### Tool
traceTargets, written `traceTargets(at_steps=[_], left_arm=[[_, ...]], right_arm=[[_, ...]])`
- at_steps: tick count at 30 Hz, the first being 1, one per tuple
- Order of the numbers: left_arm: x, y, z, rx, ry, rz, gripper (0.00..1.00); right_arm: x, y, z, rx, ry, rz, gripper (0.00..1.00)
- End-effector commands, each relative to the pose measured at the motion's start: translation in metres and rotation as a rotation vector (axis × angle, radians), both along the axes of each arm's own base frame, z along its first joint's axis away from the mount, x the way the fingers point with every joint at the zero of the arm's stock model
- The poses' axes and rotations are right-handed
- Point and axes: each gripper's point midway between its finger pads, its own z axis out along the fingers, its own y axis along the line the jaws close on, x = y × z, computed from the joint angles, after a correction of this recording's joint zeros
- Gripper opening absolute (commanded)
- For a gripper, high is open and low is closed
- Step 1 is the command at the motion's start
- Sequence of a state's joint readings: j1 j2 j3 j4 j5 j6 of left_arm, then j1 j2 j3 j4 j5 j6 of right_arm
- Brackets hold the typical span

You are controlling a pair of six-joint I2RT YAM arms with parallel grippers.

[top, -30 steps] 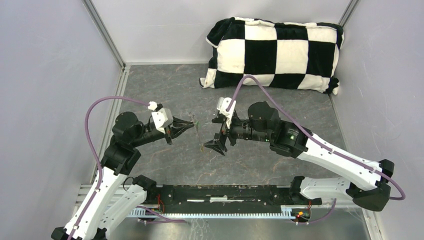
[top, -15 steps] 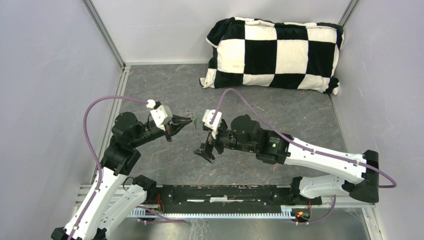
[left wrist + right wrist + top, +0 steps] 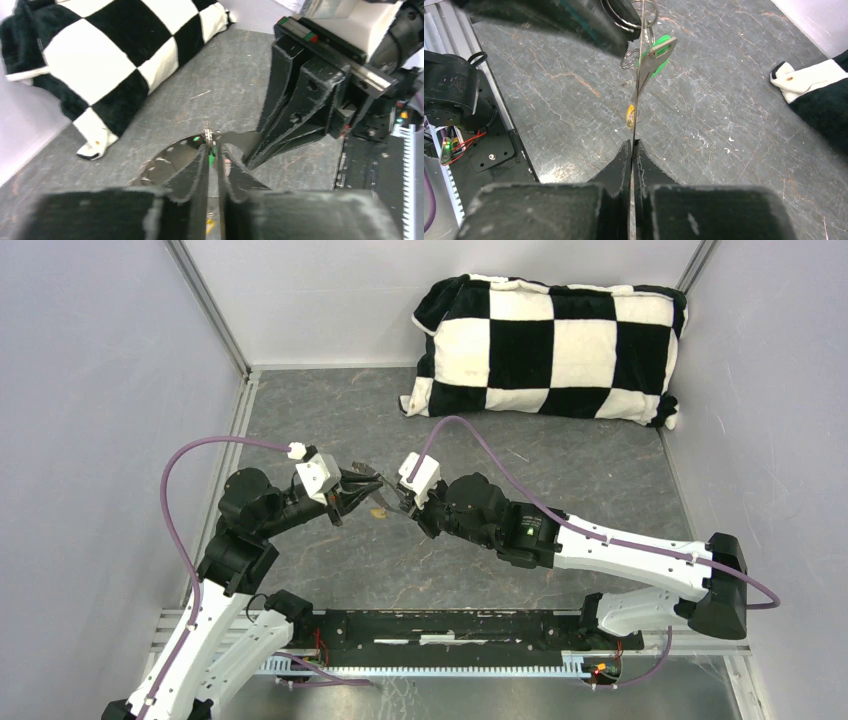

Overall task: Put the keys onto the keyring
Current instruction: Place the keyring at the center of the board.

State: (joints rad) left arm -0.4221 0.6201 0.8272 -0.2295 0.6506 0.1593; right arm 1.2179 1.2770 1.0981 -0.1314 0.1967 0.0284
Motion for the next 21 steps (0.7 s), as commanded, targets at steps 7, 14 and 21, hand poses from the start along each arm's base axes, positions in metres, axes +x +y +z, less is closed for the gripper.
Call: traceTargets(at_steps=[7,14,21], left_arm=[[0.01,0.0,-0.024,0.115,0.103,0.007,0.86],[0.018,0.014,-0.022,0.162,0.085,0.095,1.0],[0.037,0.031,-0.035,0.263,0.17,0.22,1.0]], right_arm=[[-0.012,-0.01,-0.007,-0.015,0.011,0.054,0.0],[-0.004,-0.033,-0.056,-0.072,0.207,0.049,0.0],[0.01,-0.057,-0.09,0.055,0.426,0.087,0.0]])
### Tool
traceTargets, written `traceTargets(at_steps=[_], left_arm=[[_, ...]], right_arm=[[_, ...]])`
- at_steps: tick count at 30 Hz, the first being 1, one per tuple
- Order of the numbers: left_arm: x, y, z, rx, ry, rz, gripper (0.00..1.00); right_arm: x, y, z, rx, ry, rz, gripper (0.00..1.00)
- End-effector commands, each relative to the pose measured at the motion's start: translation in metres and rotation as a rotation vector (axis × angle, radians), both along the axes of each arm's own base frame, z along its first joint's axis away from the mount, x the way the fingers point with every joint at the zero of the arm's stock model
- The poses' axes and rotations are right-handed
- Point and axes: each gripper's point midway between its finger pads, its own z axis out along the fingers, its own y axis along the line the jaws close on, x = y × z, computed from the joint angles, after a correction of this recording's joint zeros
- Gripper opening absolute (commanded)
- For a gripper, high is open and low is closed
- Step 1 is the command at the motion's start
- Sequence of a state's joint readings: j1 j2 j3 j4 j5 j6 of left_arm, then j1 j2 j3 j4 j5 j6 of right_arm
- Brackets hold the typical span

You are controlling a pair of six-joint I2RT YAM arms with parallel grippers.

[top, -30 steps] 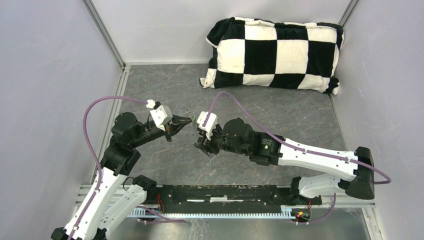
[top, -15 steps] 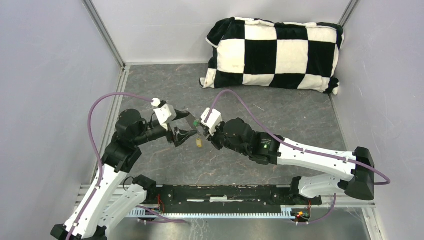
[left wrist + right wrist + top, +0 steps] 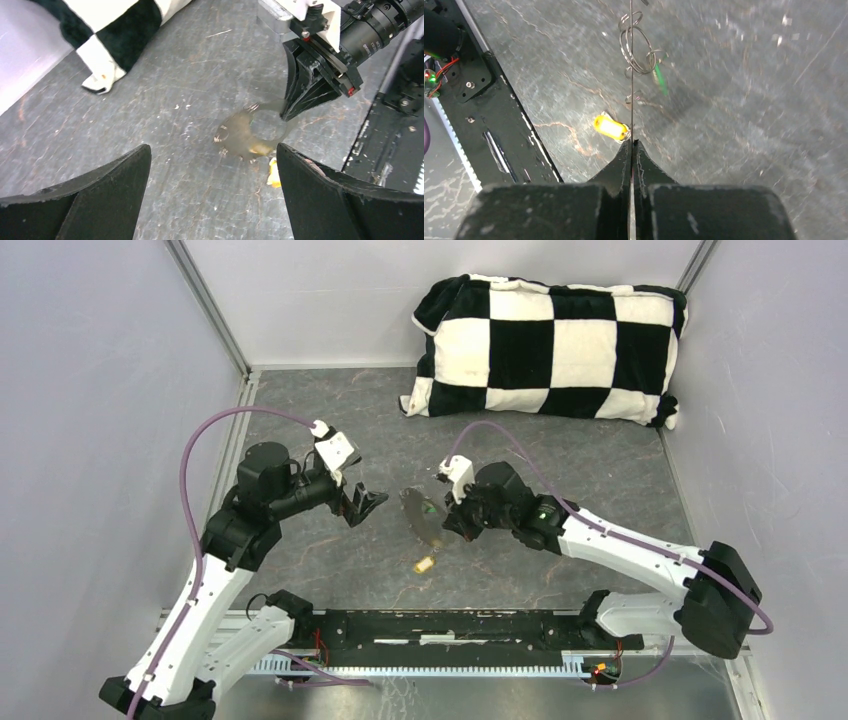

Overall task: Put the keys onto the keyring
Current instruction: Place the keyring at the center of the board.

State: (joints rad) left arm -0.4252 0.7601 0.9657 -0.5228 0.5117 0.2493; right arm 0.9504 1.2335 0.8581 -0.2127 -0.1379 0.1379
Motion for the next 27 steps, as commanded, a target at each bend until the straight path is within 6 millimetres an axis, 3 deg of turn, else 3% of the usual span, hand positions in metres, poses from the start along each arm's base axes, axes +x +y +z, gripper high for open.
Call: traceTargets(at_steps=[1,8,13,20,27], left_arm=[[0.016,0.019,0.001,0.098,-0.017,0.107,1.0],[0.031,0.039,-0.015,0.177,-0.011,0.227,1.0],[0.043,0.06,-0.033,0.251,0.04,0.354,1.0],[0.049,0.075,-0.065,0.367,0.091,0.393,1.0],[0.07,0.086,-0.078,0.359,0.099,0.45,1.0]], right_arm=[[-0.002,0.007,0.014,0.2,0.117,0.063,0.0],[0.027,-0.001,-0.018,0.255,0.263,0.039,0.0],[0.048,-0.012,-0.052,0.222,0.344,-0.018,0.14],[0.067,-0.03,-0.088,0.187,0.399,-0.091,0.18],[0.073,-0.04,-0.096,0.151,0.383,-0.123,0.49]])
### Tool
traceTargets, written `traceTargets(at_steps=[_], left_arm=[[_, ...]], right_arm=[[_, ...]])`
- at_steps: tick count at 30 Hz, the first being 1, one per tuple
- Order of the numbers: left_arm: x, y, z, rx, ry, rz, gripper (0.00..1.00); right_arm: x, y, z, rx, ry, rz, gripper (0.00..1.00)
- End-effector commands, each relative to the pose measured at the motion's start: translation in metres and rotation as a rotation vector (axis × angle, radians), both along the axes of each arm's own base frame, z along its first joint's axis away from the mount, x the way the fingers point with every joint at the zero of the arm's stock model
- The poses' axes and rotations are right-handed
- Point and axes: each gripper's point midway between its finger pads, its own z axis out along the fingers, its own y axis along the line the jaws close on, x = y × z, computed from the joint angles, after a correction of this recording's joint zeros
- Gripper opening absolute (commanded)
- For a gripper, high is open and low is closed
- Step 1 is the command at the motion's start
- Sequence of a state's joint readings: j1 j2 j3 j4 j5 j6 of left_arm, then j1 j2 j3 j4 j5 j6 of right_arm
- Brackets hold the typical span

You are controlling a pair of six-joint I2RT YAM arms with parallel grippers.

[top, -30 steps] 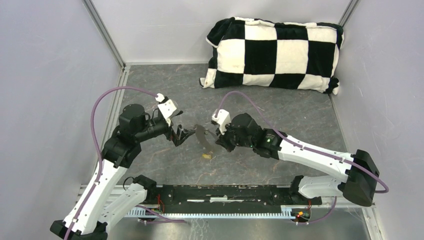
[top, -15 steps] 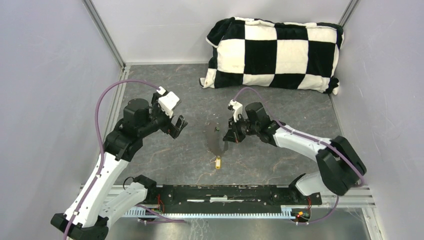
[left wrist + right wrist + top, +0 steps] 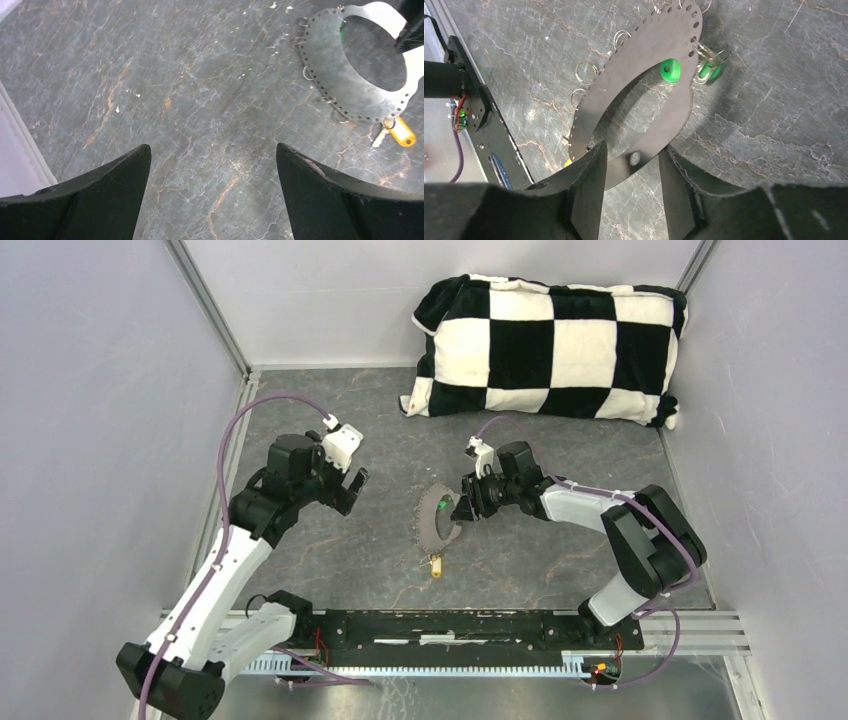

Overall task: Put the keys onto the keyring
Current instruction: Place the keyring at the center of the board, then reset both arms

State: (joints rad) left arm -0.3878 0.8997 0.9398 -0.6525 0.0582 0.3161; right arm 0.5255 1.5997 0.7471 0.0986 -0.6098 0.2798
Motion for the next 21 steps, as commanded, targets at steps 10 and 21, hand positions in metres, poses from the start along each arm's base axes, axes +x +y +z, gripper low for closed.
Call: traceTargets(at_steps=[10,21], left_arm=[[0.06,0.049,-0.03,-0.13,-0.005,0.164,1.0],[0.081,0.055,-0.091,-0.285,-0.159,0.226,1.0]], right_arm=[[0.035,-0.04,0.057,-0.159,-0.302,-0.078,0.98],[0.052,-0.26,0.087,-0.631,-0.837,-0.955,0.98]])
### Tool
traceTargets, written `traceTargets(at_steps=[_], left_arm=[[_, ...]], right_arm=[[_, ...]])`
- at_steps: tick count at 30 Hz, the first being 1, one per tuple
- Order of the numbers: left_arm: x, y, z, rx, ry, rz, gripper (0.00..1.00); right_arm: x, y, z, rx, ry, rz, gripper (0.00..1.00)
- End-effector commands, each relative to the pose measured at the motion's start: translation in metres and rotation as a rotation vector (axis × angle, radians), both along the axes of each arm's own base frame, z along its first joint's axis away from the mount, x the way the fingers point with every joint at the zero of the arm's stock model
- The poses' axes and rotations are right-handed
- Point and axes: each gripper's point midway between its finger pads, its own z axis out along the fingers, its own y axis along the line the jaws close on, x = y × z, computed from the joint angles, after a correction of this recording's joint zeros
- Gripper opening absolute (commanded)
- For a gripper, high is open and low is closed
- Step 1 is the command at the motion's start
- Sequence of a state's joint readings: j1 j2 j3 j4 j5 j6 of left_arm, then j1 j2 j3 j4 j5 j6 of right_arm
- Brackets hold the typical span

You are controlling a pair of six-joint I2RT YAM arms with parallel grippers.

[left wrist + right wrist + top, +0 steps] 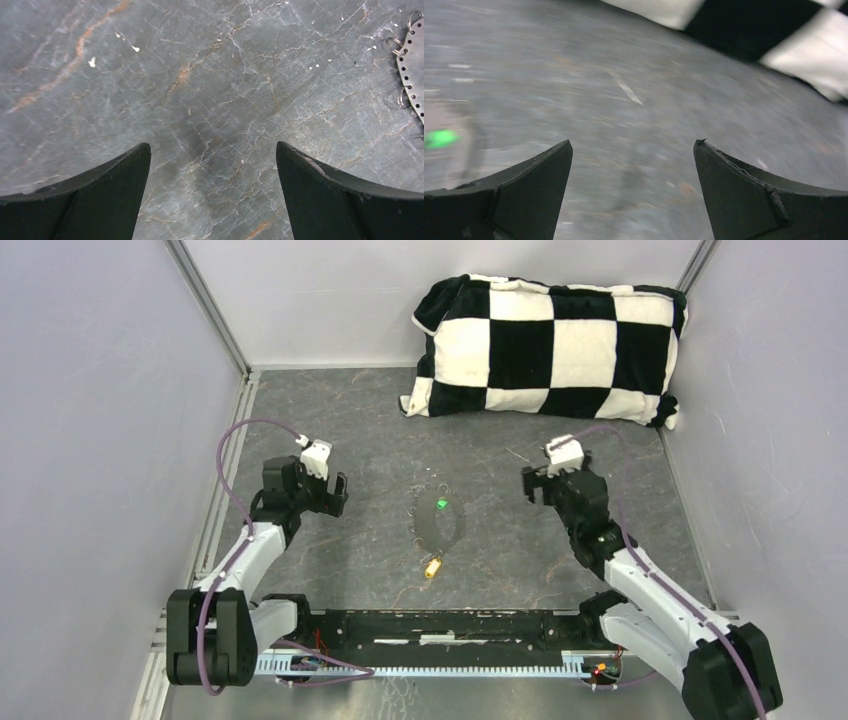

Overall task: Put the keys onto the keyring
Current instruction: Reset both arms

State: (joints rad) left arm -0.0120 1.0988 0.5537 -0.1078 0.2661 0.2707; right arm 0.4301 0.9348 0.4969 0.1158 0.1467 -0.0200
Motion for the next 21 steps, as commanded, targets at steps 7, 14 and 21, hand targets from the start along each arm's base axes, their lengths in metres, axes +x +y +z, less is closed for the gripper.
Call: traceTargets(at_steps=[7,14,21], left_arm=[[0.034,-0.014,0.032,-0.215,-0.454,0.046,1.0],[0.029,-0.013,0.027,-0.213,-0.545,0.041,1.0],[0.018,0.005,0.033,-0.202,-0.71,0.128,1.0]], right_arm=[[-0.009,-0.138,-0.049,-0.235,-0.166,-0.534,0.98],[0.007,-0.141,-0.065,-0.201,-0.177,-0.52,0.98],[-0.002,-0.144,-0.075,-0.165,-0.23,-0.502,0.98]])
